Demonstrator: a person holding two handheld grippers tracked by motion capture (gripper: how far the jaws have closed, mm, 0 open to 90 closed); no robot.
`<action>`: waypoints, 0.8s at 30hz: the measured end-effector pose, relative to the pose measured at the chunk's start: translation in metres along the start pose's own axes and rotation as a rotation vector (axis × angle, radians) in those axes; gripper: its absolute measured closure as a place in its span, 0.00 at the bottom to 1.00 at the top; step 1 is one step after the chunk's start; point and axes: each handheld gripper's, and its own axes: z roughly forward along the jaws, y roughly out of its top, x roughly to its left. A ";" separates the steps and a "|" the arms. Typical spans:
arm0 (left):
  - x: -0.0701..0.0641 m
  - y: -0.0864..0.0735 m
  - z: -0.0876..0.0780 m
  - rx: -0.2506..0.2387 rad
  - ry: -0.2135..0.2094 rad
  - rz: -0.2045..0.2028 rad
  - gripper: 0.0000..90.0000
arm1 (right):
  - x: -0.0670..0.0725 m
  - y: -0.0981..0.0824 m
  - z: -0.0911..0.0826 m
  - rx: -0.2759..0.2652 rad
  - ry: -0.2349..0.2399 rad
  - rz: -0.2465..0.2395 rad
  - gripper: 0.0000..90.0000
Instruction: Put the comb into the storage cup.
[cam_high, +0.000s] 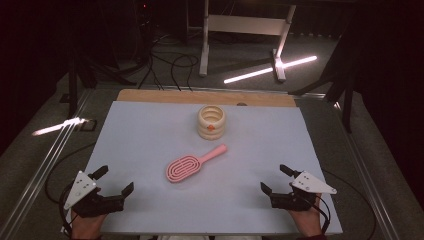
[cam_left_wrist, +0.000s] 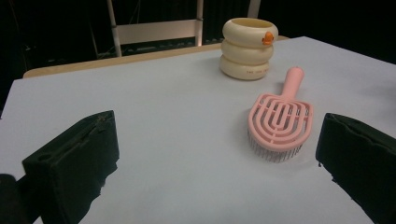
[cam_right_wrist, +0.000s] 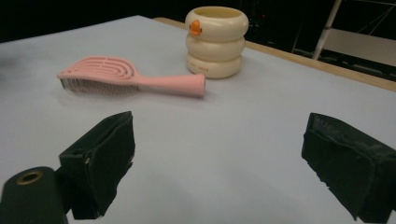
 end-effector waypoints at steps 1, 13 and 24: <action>0.000 -0.001 0.000 0.003 0.002 0.004 0.00 | -0.002 0.000 -0.001 -0.018 0.003 0.015 0.11; -0.005 -0.001 0.005 0.030 0.003 0.002 0.00 | -0.003 -0.005 0.001 -0.022 -0.007 0.025 0.11; -0.020 -0.003 0.022 0.093 -0.026 0.029 0.01 | -0.002 -0.007 0.003 -0.018 -0.009 0.030 0.11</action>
